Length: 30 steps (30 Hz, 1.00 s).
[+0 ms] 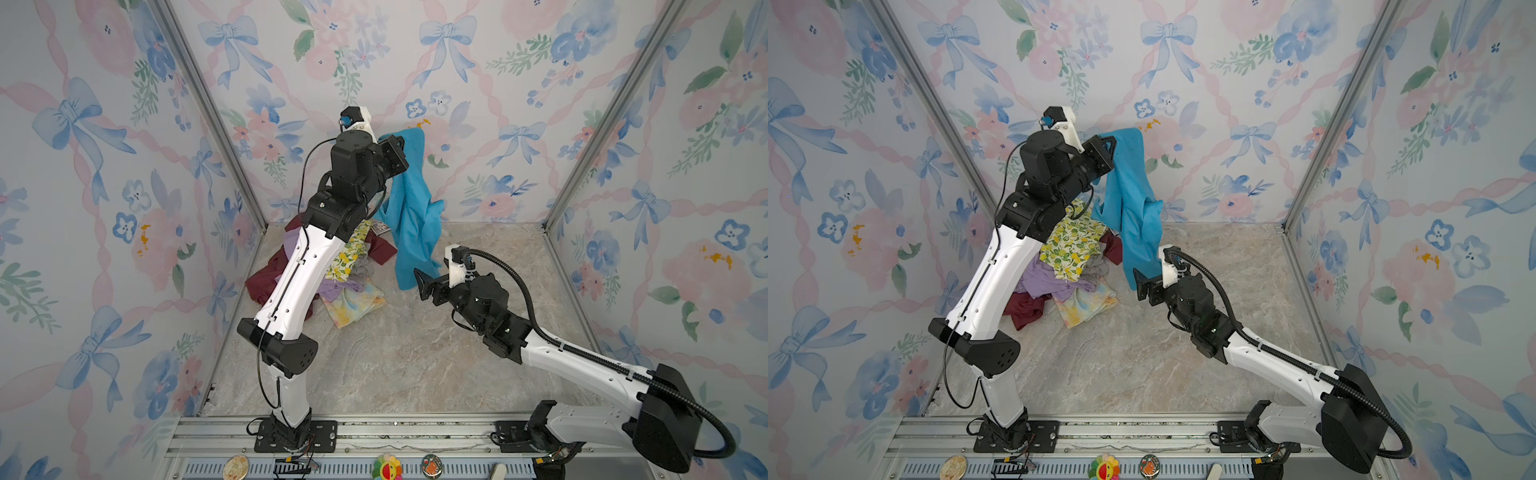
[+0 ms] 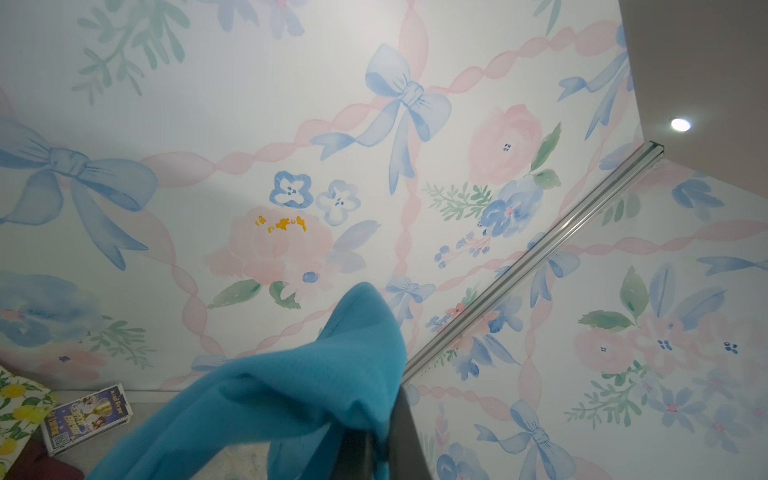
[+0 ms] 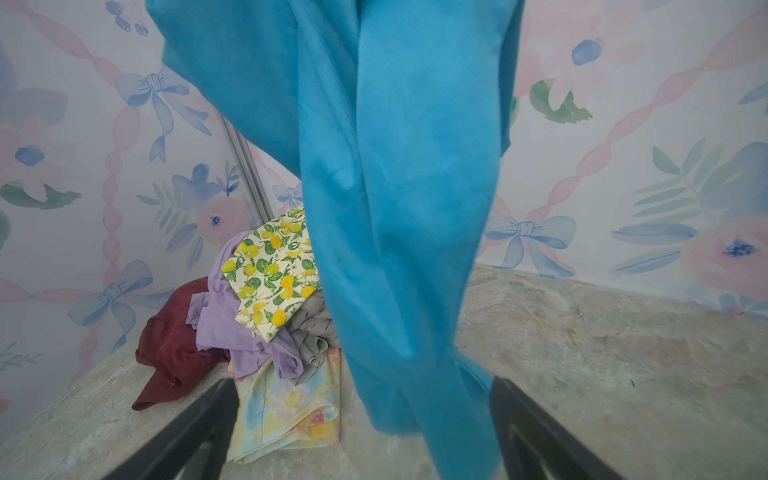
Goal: Pick out a specific cloth from the pile
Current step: 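Carry the shirt toward the right gripper while the right gripper reaches to grasp it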
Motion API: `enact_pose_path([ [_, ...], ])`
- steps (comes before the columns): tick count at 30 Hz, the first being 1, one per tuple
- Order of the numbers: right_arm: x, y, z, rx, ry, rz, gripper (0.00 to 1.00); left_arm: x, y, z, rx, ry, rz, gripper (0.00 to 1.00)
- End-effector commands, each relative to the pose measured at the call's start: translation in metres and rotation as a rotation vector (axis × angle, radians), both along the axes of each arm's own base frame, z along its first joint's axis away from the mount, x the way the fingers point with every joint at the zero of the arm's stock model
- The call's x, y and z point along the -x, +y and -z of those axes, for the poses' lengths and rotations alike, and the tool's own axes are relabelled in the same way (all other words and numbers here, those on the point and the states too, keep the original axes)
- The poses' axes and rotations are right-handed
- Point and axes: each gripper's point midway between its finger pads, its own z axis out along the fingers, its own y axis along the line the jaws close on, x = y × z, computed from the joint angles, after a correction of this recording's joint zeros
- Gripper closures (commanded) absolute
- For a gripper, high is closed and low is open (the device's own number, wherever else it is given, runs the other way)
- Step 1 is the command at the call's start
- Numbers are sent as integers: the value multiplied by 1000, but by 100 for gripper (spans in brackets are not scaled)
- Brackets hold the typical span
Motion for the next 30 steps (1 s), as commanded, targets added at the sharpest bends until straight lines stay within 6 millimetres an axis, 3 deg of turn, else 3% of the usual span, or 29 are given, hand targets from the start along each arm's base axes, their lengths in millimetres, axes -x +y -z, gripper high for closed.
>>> enact_pose_path([
  [1,-17,-1,-41,-110,-85,24,3,7,-21,2,0,-11,56,100],
  [11,-64,-47,-70,-169,-172,252,3,42,-69,14,-38,3,179,100],
  [18,-75,-58,-75,-189,-202,283,3,52,-83,41,-72,58,220,100],
  [22,-79,-54,-77,-208,-213,259,1,53,-87,58,-95,90,243,100],
  [24,-80,-51,-78,-211,-214,249,8,55,-88,66,-104,105,253,100],
  [30,-81,-49,-81,-202,-219,229,46,62,-89,78,-134,120,293,100],
])
